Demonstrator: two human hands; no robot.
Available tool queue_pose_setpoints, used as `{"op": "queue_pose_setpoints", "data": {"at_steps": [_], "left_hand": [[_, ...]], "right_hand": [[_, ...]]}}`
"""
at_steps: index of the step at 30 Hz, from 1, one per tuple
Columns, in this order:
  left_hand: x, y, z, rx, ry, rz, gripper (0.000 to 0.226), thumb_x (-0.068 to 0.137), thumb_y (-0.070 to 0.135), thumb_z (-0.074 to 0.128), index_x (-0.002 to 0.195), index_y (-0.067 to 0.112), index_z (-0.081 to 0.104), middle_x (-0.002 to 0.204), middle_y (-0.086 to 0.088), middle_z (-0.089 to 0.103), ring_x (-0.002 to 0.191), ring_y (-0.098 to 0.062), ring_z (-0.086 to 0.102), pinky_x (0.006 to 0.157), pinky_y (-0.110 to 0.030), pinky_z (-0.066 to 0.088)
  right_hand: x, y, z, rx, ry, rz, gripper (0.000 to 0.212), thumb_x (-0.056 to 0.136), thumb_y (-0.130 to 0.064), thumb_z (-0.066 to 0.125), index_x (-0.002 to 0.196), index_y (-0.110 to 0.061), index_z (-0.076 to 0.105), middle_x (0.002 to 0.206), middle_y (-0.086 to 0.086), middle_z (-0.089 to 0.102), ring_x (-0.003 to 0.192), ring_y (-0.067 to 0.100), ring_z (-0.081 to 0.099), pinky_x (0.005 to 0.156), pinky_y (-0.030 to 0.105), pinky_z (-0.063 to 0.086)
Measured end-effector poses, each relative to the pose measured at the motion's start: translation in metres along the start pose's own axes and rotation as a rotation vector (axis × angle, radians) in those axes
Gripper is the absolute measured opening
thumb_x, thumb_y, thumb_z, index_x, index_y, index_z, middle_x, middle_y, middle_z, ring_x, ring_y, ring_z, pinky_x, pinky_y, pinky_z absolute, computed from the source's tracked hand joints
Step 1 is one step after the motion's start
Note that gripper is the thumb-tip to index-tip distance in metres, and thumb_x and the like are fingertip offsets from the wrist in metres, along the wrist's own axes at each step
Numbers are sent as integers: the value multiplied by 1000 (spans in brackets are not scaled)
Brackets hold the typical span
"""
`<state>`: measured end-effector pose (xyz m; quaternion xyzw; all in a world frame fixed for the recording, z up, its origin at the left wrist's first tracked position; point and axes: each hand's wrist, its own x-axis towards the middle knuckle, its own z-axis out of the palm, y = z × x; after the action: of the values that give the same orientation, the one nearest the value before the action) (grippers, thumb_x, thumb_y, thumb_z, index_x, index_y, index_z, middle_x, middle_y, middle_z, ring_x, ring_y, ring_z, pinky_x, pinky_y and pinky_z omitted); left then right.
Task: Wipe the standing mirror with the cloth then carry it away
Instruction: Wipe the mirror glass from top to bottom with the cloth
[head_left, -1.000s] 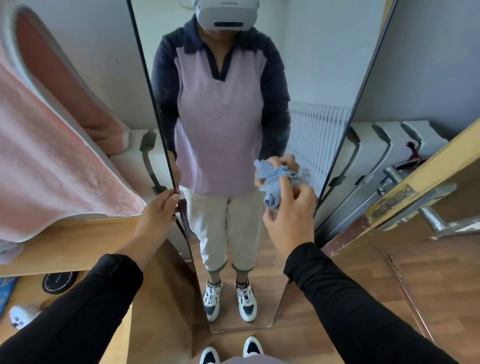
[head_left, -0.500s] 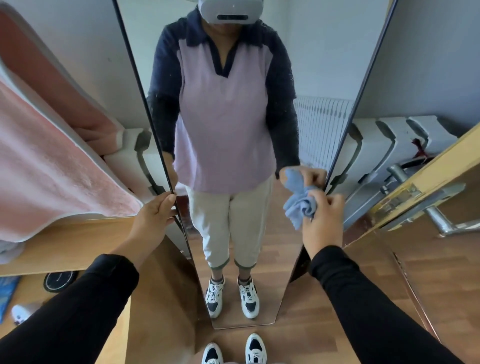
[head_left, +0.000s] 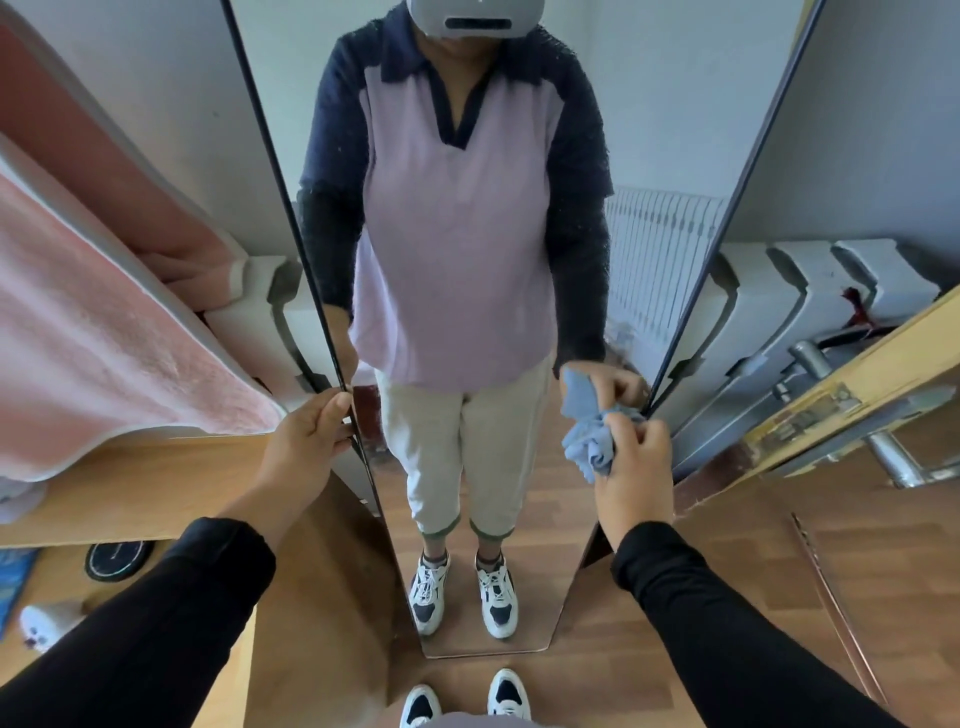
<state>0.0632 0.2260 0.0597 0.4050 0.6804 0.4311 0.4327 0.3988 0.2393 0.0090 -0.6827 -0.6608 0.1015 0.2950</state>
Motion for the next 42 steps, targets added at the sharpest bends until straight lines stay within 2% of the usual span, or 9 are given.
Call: {"op": "queue_pose_setpoints", "data": {"at_steps": [7,14,20,26,30,32,34,36,42], "left_hand": [[4,-4,-1,-13,1,-24,19,104,30,46,99,37,62,78,28,73,73,8,70,82,-22,51],[2,-3,-1,-13,2,-28,17,103,32,46,102,35,63,83,23,74,82,0,70,81,-20,51],[1,-4,-2,-3,-20,-22,27,102,37,47,121,25,62,105,6,70,100,-17,68,88,-25,52],[3,-5,-6,41,-24,-43,15,99,45,48,97,49,63,101,15,70,104,-17,68,99,-37,52],[5,-9,-10,76,-47,-40,17,92,64,49,91,65,66,100,20,73,103,-13,69,96,-35,53],[9,-15,-14,88,-62,-39,44,78,84,48,109,58,64,108,16,74,104,-12,71,97,-40,53],[14,-24,-16,95,-70,-50,63,71,90,47,118,51,63,112,16,73,104,-12,71,98,-44,53],[15,-25,-16,102,-84,-46,57,71,91,45,114,57,63,110,17,74,102,-12,72,98,-44,53],[11,-17,-18,125,-100,4,28,80,80,45,95,66,63,102,21,73,100,-9,71,94,-39,55]], "right_hand": [[22,-22,-25,128,196,-31,26,83,4,64,106,-7,59,104,2,35,84,21,47,81,32,49],[51,-56,-43,169,443,-49,30,88,-2,62,116,-10,54,111,15,40,90,24,49,86,28,48],[21,-68,-1,-20,298,-210,43,82,-15,71,121,-6,55,103,17,44,91,31,49,82,37,49],[11,-60,11,-67,97,-343,63,70,-2,83,123,-15,51,102,10,39,88,26,50,72,35,55],[16,-64,9,228,237,-105,42,81,-1,72,116,-15,54,110,3,36,94,22,51,90,33,52],[12,-77,15,337,276,85,45,83,-5,72,116,-23,48,114,0,37,100,26,55,92,37,52],[6,-94,21,296,276,147,44,82,-9,75,118,-15,51,112,7,48,96,27,58,87,24,48],[0,-116,29,244,257,80,34,83,-6,73,113,-2,58,107,17,57,91,25,57,83,9,37],[-22,-173,78,212,-112,-67,47,83,-1,62,127,-16,54,121,8,41,101,18,44,84,31,41]]}}
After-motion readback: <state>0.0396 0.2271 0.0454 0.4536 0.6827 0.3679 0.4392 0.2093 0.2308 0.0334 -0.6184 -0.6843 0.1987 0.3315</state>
